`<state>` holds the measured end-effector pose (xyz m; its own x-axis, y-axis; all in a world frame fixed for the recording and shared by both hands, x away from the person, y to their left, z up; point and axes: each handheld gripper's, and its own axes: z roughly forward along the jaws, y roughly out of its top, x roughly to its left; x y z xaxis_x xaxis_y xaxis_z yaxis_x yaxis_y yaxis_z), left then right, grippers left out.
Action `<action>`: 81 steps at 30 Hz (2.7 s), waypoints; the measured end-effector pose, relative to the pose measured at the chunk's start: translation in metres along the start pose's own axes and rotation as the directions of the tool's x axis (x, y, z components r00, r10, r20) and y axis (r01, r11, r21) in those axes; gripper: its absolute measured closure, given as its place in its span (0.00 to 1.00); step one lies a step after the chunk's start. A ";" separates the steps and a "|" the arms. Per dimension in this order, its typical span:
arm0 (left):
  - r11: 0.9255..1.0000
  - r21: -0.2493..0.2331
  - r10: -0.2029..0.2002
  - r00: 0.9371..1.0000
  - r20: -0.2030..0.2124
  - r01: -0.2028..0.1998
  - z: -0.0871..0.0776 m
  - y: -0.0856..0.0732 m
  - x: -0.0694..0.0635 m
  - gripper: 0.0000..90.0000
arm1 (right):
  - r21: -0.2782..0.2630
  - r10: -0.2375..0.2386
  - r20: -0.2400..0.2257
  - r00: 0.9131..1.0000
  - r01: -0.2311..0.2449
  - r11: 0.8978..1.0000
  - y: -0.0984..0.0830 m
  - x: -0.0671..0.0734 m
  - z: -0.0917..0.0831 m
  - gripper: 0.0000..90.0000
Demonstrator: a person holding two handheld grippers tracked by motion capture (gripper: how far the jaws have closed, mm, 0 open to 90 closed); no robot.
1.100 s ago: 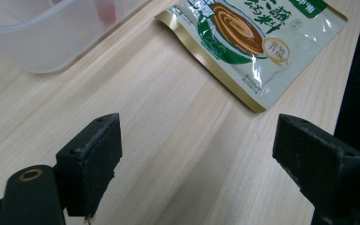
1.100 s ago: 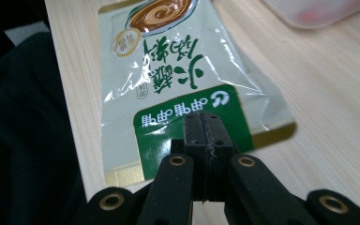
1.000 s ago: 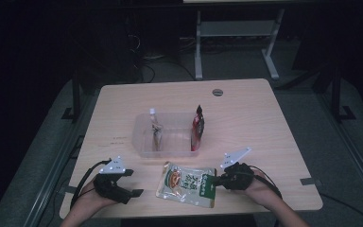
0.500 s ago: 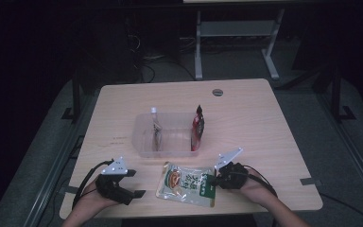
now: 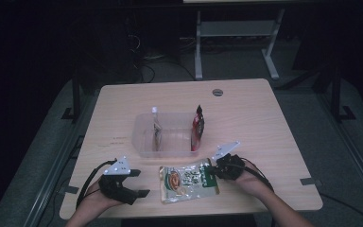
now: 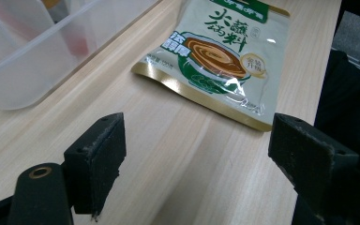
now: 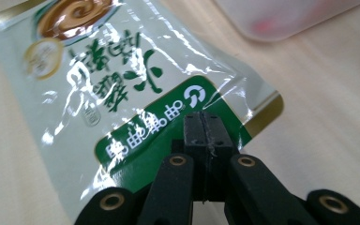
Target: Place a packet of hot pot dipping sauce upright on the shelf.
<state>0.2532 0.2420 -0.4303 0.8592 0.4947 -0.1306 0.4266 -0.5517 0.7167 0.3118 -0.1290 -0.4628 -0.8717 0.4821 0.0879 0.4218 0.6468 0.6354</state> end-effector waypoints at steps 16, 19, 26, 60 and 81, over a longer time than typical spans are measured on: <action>1.000 -0.013 0.022 1.000 0.002 -0.022 0.016 0.022 -0.004 0.20 | -0.101 0.135 -0.003 0.991 -0.134 0.986 -0.011 -0.016 -0.028 0.79; 1.000 0.002 0.030 0.999 0.015 -0.030 0.027 0.030 -0.005 0.19 | -0.108 0.157 -0.001 0.988 -0.156 0.982 -0.016 -0.020 -0.036 0.68; 0.998 0.019 0.063 0.998 0.030 -0.064 0.042 0.045 -0.008 0.17 | -0.120 0.186 0.005 0.982 -0.184 0.976 -0.022 -0.024 -0.045 0.57; 0.974 0.154 0.151 0.983 0.101 -0.166 0.110 0.058 -0.005 0.14 | -0.105 0.194 -0.065 0.979 -0.200 0.974 -0.035 -0.024 -0.048 0.40; 0.977 0.114 0.179 0.983 0.034 -0.182 0.101 0.055 -0.005 0.82 | -0.110 0.192 -0.056 0.980 -0.197 0.974 -0.036 -0.026 -0.050 0.40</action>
<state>0.3013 0.1414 -0.4599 0.9309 0.3644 -0.0237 0.2926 -0.7055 0.6455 0.3072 -0.1940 -0.4496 -0.7870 0.5635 0.2511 0.5555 0.4703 0.6857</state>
